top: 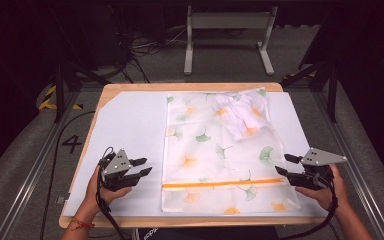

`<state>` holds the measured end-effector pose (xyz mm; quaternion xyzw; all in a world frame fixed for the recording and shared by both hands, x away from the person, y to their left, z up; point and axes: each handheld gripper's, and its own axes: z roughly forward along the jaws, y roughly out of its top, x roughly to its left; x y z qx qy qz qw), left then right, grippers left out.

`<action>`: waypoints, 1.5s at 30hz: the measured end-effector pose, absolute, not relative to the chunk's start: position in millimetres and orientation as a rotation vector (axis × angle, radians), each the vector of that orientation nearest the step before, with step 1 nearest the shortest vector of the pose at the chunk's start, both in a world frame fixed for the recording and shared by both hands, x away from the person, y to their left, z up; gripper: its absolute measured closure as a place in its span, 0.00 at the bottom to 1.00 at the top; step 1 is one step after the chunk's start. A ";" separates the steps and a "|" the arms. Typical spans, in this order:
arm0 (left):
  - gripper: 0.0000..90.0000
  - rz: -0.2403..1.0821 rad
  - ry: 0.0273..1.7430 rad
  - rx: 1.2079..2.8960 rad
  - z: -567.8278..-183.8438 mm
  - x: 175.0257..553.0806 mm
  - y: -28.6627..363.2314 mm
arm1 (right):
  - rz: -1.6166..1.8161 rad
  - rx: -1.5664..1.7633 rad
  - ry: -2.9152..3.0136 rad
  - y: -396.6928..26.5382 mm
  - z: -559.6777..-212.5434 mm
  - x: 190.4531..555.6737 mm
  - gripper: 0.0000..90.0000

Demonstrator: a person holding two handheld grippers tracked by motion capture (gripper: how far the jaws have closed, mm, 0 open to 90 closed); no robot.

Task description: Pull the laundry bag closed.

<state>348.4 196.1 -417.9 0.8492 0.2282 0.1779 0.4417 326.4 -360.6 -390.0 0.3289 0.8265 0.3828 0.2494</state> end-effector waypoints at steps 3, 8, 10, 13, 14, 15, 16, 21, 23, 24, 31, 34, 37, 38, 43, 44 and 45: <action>0.48 0.476 0.621 2.107 -422.1 348.9 201.9 | 1.039 0.935 2.208 -363.1 -394.0 332.2 0.38; 0.28 0.478 0.736 2.084 -433.1 346.5 214.5 | 1.029 0.964 2.173 -370.4 -404.6 336.6 0.30; 0.22 0.486 0.746 2.088 -435.2 346.2 216.4 | 1.025 0.962 2.167 -372.4 -406.2 336.2 0.28; 0.17 0.490 0.782 2.053 -442.1 343.9 224.0 | 1.038 0.964 2.134 -378.4 -410.6 333.1 0.26; 0.16 0.492 0.793 2.044 -443.8 343.7 226.3 | 1.040 0.963 2.123 -380.7 -412.6 331.8 0.25; 0.15 0.486 0.809 2.032 -445.1 343.3 228.3 | 1.032 0.970 2.118 -383.2 -414.7 330.2 0.24; 0.15 0.473 0.821 2.025 -446.1 343.0 230.6 | 1.038 0.986 2.115 -386.0 -417.2 328.9 0.21; 0.13 0.458 0.829 1.993 -447.6 341.5 235.8 | 1.055 1.066 2.076 -398.4 -421.0 321.2 0.17; 0.12 0.452 0.837 1.995 -448.5 342.7 235.2 | 1.042 1.078 2.067 -400.9 -420.7 319.7 0.17; 0.12 0.452 0.837 1.995 -448.5 342.7 235.2 | 1.042 1.078 2.067 -400.9 -420.7 319.7 0.17; 0.11 0.426 0.824 2.002 -447.0 344.3 232.4 | 1.009 1.052 2.081 -395.1 -423.9 319.6 0.21; 0.11 0.424 0.828 2.006 -447.5 344.3 232.6 | 1.003 1.051 2.091 -393.4 -425.8 320.0 0.20; 0.11 0.441 0.819 1.998 -446.0 343.7 233.3 | 0.997 1.048 2.092 -392.9 -425.9 319.5 0.21; 0.11 0.441 0.819 1.998 -446.0 343.7 233.3 | 0.997 1.048 2.092 -392.9 -425.9 319.5 0.21; 0.11 0.457 0.822 1.999 -445.6 343.3 231.7 | 1.006 1.049 2.086 -392.8 -425.9 319.0 0.20; 0.11 0.457 0.820 2.002 -445.6 343.1 231.3 | 1.004 1.054 2.085 -392.9 -426.3 319.3 0.20; 0.11 0.458 0.815 2.007 -445.7 343.6 230.8 | 1.007 1.055 2.086 -393.3 -426.5 319.5 0.20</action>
